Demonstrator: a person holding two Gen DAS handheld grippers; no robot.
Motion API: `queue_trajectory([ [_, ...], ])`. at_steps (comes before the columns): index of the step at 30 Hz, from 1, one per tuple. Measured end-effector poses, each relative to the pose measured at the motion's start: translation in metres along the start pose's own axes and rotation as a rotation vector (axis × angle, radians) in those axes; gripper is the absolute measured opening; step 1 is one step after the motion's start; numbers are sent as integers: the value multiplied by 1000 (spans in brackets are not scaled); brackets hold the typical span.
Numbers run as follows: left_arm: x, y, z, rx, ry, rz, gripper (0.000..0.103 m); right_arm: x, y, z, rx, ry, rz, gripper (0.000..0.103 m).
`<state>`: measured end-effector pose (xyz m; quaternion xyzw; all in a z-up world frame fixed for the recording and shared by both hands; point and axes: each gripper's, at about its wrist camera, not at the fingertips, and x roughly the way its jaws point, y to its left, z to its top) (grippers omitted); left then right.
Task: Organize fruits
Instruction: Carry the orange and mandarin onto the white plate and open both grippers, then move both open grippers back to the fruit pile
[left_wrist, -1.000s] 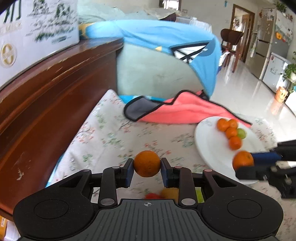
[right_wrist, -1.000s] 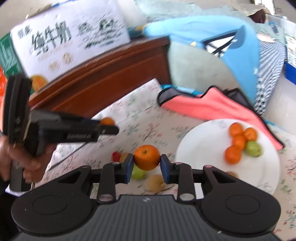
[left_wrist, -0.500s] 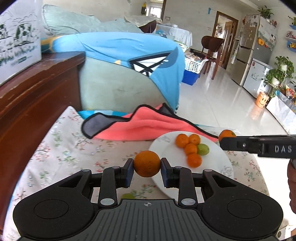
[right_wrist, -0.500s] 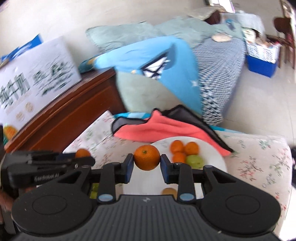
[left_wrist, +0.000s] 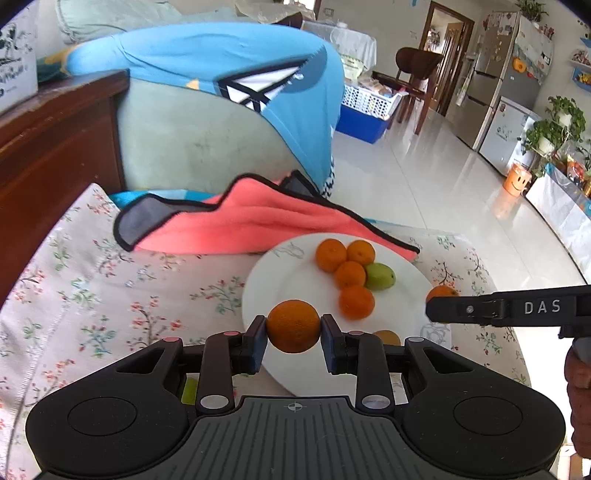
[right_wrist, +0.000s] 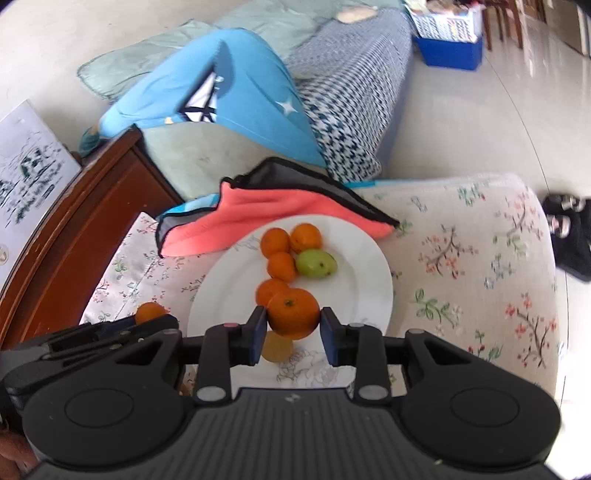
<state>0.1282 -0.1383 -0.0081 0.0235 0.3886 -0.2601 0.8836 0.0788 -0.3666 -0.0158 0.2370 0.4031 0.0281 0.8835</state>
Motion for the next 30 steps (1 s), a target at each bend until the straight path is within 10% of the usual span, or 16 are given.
queue_trajectory([
  [16, 24, -8, 1, -54, 47, 20, 31, 16, -12, -4, 100, 36, -32, 35],
  [21, 8, -3, 10, -82, -10, 59, 57, 8, -10, 1, 94, -6, -12, 35],
  [30, -17, 13, 18, -85, -29, 104, 67, 0, 5, 0, 1, -29, 34, 35],
])
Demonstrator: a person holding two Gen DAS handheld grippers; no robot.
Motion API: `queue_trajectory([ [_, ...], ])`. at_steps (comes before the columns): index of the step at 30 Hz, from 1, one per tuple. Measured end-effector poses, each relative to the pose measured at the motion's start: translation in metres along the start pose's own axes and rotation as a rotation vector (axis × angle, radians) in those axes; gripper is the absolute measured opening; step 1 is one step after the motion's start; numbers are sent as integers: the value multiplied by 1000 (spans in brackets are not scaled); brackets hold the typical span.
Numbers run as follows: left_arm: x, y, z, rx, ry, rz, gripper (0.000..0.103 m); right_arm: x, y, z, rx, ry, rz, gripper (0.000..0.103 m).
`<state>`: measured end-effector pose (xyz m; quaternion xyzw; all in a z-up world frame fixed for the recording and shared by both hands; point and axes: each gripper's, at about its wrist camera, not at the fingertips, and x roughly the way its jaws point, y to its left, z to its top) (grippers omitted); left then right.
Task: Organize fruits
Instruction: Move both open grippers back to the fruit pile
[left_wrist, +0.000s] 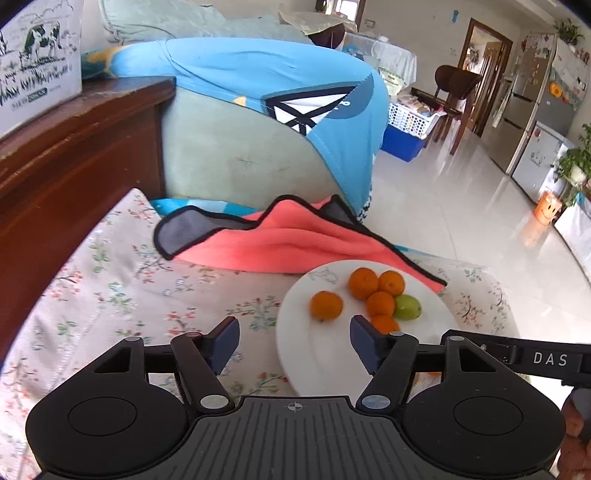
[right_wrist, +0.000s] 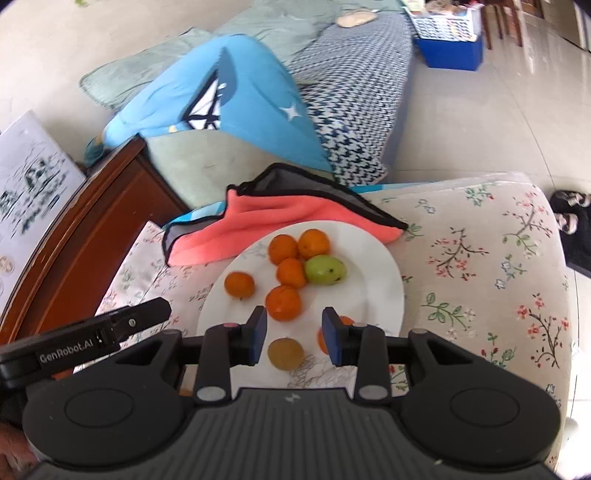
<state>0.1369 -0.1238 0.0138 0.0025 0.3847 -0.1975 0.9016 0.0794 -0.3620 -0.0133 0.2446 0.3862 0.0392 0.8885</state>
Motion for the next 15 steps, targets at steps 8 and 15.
queue_trajectory([
  [8, -22, 15, -10, 44, 7, 46, 75, -3, 17, -9, -106, 11, 22, 36],
  [15, -36, 37, -24, 31, 27, 86, 79, -2, 33, -21, -191, 36, 58, 36],
])
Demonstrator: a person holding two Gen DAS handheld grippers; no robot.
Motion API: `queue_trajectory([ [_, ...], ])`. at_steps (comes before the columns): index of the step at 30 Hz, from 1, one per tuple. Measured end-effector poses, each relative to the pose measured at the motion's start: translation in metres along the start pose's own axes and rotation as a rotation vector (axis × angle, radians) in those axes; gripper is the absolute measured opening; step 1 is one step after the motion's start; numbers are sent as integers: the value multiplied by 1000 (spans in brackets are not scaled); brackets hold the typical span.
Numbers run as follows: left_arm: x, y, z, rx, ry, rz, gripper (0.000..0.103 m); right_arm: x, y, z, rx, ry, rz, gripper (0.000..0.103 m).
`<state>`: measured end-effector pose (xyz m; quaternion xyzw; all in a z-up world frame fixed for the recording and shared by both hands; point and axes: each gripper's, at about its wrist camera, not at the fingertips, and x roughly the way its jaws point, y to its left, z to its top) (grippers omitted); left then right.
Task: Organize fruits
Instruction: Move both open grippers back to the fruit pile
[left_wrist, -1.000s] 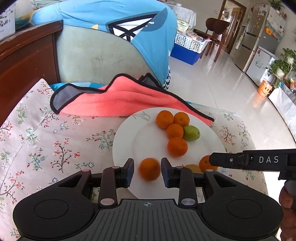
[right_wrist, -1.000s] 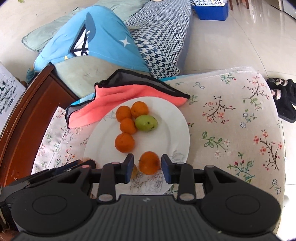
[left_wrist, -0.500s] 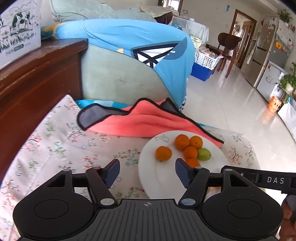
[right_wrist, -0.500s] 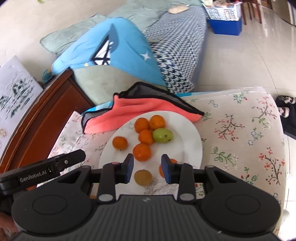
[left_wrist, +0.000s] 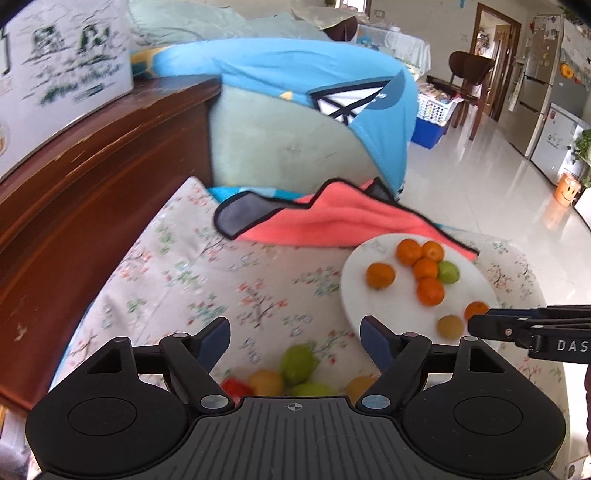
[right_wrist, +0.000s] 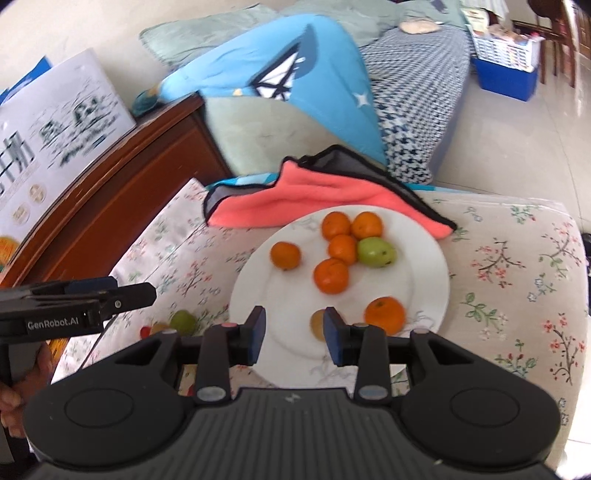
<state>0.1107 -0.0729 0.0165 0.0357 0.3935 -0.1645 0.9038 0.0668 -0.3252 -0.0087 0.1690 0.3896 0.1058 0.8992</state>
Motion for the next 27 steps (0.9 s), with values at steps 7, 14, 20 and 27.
queue_trajectory([
  [7, -2, 26, -10, 5, 31, 49, 79, 4, 18, -9, -63, 33, 44, 36],
  [14, 2, 48, -20, 7, 68, 84, 79, 13, 40, -20, -134, 85, 99, 36],
  [20, 7, 55, -26, 44, 93, 122, 78, 22, 62, -33, -211, 138, 130, 36],
  [27, 9, 48, -38, 196, 100, 38, 78, 30, 74, -42, -274, 184, 144, 36],
])
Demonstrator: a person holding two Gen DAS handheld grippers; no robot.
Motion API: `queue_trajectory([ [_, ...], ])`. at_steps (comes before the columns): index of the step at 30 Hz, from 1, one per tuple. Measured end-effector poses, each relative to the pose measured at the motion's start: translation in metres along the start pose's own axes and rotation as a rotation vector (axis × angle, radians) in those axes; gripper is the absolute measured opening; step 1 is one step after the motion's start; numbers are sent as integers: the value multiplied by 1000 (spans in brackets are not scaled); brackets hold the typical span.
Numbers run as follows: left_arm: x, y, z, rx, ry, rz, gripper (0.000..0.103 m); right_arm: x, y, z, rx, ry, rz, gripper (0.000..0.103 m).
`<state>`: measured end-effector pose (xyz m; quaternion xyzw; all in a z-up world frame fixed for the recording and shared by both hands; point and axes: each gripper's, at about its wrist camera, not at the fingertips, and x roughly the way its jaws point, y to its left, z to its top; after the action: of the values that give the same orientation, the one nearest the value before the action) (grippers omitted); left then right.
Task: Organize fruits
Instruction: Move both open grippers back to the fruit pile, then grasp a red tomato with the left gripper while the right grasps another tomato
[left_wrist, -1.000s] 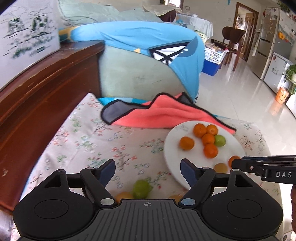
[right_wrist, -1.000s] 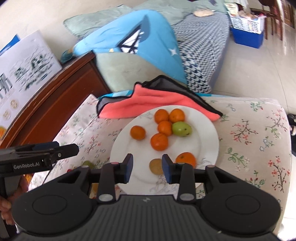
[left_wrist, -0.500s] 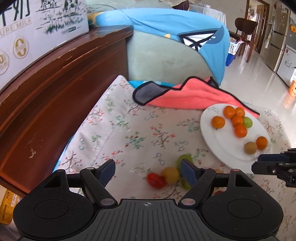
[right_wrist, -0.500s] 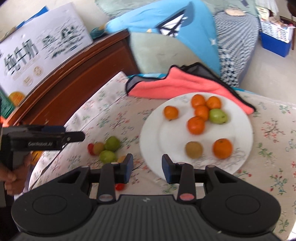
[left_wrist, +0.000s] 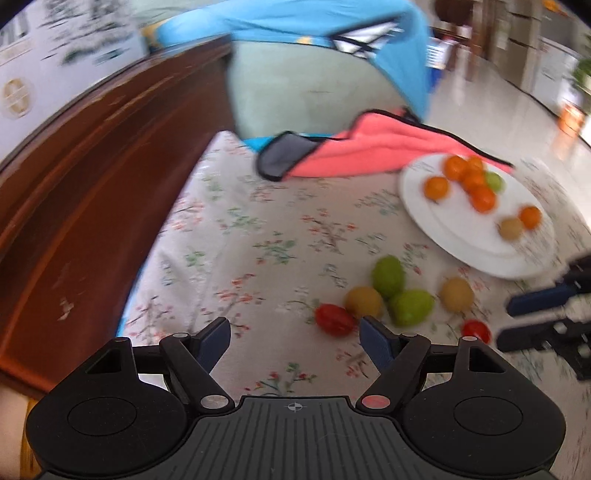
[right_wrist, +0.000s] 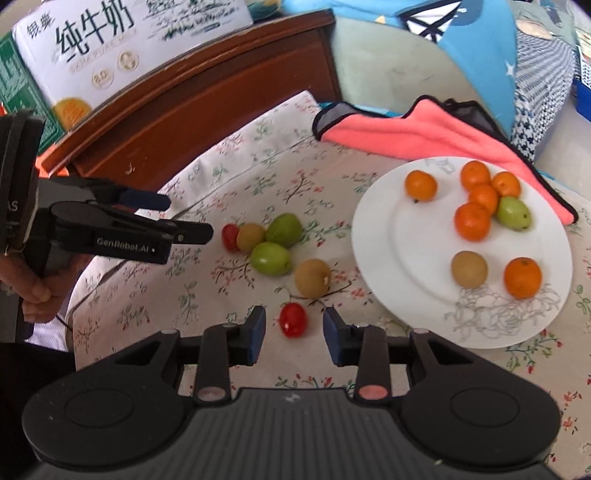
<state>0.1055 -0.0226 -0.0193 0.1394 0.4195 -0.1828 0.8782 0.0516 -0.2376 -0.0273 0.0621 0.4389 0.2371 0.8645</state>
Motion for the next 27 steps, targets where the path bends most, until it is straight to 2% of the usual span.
queue_trajectory([
  [3, 2, -5, -6, 70, -19, -51, 78, 3, 2, -1, -8, 10, 1, 36],
  [8, 10, -13, -13, 182, -56, -85, 78, 8, 5, -2, -19, 25, -2, 36],
  [21, 27, 1, -18, 254, -106, -179, 73, 18, 7, -3, -38, 49, -9, 36],
  [27, 33, -2, -17, 278, -106, -237, 66, 22, 8, -3, -49, 60, -24, 36],
])
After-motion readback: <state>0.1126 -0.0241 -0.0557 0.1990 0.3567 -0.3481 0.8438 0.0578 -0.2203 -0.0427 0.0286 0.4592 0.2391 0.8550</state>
